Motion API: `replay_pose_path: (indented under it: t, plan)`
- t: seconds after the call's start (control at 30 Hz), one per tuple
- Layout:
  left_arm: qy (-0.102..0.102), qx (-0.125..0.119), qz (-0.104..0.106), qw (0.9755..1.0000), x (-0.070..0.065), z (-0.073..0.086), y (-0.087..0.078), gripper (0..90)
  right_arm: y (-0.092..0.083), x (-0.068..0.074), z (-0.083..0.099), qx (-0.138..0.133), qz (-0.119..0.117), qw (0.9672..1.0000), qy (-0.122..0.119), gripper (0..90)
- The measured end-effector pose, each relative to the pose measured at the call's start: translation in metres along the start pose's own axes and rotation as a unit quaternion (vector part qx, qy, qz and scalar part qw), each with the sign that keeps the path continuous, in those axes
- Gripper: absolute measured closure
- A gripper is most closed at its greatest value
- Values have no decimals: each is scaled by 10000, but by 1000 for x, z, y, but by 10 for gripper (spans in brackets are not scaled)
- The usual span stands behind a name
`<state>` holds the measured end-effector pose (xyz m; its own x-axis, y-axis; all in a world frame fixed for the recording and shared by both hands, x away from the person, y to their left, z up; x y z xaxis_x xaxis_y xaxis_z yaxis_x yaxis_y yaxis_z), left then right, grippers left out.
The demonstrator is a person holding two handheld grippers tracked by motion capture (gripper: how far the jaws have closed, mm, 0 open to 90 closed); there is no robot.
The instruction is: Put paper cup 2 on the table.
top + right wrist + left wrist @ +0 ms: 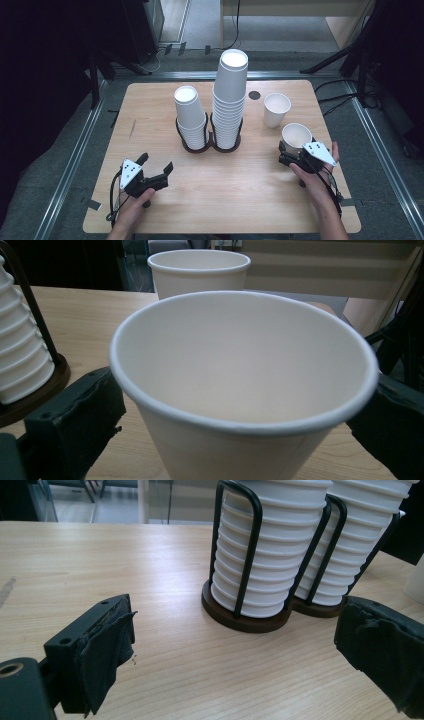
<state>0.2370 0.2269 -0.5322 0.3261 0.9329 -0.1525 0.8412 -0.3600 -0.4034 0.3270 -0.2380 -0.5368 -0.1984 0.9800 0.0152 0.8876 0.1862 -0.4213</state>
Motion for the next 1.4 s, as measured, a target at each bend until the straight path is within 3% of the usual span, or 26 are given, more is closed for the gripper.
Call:
replay_pose_path:
  t: [0.13, 0.33, 0.6, 1.07, 1.23, 1.4]
  plan:
    - [40, -36, -17, 10000, -1, -4, -3, 28, -5, 0, 0, 55, -8, 10000, -40, 0]
    - [110, 28, -50, 9999, 0, -2, -9, 28, -17, 2, 8, 159, 22, 9994, -302, 0]
    - [74, 43, -185, 9998, 7, 3, -19, 28, -32, -5, 10, 101, 103, 9994, -309, 0]
    - [25, 278, -436, 9987, 31, 21, -36, 21, -63, -34, 28, 150, 340, 9990, -253, 0]
    - [24, 488, -644, 9967, 43, 27, -43, 21, -71, -45, 38, 244, 490, 9984, -149, 0]
    - [-142, 598, -745, 9953, 55, 33, -50, 21, -78, -55, 48, 323, 560, 9979, -103, 0]
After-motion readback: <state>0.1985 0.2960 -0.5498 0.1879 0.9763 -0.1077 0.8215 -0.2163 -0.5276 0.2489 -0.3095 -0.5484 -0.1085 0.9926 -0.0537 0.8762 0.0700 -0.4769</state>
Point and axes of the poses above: each handheld gripper's, and its own axes: y roughly forward along the jaws, z roughly out of its underside, x roughly to its left, the point moved 2 cm from there along y, roughly forward along the jaws, and after that the axes turned 9 degrees about x, right-handed, at the moved point
